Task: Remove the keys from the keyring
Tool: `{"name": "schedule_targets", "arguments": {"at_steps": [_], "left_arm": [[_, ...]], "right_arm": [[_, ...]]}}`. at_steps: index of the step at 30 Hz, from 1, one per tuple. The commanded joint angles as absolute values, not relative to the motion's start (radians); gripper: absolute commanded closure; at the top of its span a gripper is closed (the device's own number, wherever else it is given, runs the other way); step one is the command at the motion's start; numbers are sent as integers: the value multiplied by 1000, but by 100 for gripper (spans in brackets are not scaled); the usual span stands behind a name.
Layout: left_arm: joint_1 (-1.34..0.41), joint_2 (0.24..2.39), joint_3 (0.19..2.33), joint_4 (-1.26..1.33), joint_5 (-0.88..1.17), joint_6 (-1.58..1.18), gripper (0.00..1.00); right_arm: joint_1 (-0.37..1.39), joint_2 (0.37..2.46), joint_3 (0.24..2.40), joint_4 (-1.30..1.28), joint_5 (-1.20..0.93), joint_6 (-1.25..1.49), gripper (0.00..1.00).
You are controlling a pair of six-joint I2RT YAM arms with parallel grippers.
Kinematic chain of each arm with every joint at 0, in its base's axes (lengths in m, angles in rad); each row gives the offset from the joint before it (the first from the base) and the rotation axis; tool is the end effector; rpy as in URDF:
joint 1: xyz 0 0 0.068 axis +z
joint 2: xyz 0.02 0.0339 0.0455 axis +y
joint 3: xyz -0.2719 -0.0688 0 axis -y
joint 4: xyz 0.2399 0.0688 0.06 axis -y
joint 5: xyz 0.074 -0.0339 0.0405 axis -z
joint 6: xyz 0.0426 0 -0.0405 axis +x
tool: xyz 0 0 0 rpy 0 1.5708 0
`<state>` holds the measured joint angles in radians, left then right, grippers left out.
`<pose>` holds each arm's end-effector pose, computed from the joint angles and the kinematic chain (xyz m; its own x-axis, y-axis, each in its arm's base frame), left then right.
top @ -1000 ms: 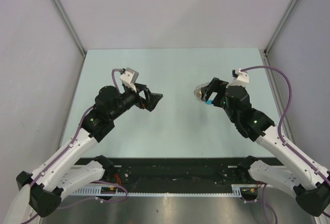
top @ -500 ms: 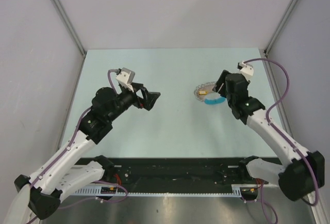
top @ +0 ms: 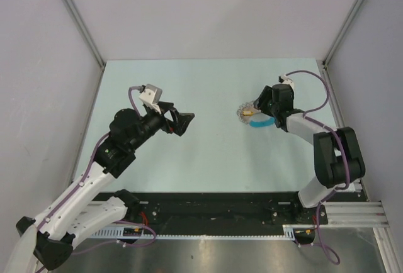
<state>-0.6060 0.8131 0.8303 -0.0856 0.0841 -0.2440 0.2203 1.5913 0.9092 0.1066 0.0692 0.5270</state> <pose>0.1526 -0.1101 0.3672 -0.2083 -0.1486 -0.9667 0.6040 0.7579 -0.2466 0.3396 0.0730 0.2173 -0.5402 0.3932 -0.7440 0.1276 0.9122 0.3894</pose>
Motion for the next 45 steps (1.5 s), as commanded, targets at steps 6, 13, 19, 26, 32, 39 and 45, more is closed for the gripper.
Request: {"name": "schedule_targets", "arguments": {"at_steps": [6, 13, 19, 26, 32, 39, 45], "left_arm": [[-607, 810, 827, -64, 91, -273, 0], [-604, 815, 825, -64, 89, -275, 0], [-601, 816, 825, -61, 91, -276, 0], [-592, 821, 824, -60, 91, -279, 0], [-589, 822, 822, -58, 89, -281, 0], [-589, 818, 819, -58, 77, -281, 0], [-588, 816, 818, -58, 74, -281, 0]], "right_arm": [[256, 1781, 983, 284, 78, 663, 44], [308, 1870, 1040, 258, 161, 667, 45], [354, 1901, 1066, 195, 239, 647, 43], [383, 1921, 1074, 172, 158, 591, 41], [414, 1919, 1083, 202, 136, 457, 42], [436, 1924, 1118, 192, 221, 339, 51], [459, 1945, 1146, 221, 388, 198, 52]]}}
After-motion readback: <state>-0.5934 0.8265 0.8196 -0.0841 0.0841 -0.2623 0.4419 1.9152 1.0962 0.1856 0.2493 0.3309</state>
